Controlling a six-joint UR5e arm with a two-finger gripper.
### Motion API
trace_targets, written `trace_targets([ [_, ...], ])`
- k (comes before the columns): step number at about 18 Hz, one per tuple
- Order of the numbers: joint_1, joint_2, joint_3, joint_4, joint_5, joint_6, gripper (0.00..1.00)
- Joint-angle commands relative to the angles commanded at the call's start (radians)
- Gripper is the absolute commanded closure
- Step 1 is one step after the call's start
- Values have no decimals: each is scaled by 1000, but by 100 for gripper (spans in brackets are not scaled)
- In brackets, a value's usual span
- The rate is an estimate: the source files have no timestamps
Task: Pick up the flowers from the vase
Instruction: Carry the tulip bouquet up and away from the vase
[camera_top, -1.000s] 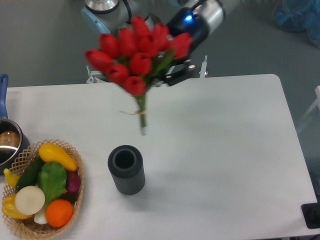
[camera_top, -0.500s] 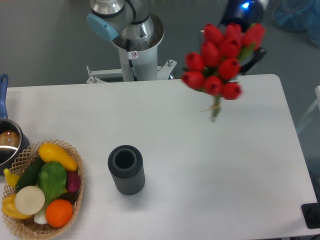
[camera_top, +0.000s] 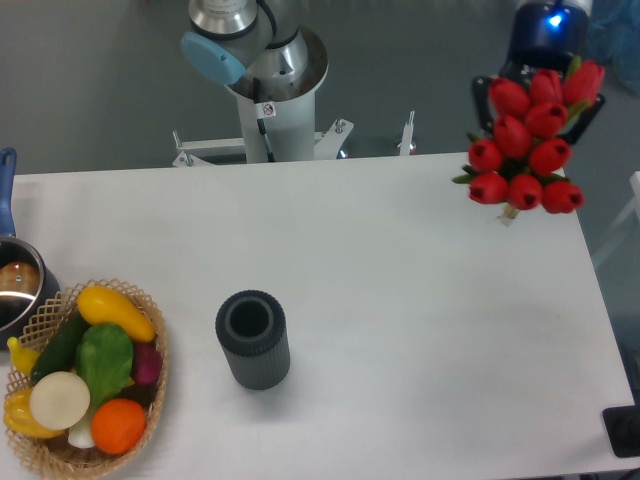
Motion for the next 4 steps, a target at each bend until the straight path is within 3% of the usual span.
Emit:
trace_targets([
  [4,15,-11,-6,0,-2,20,58],
])
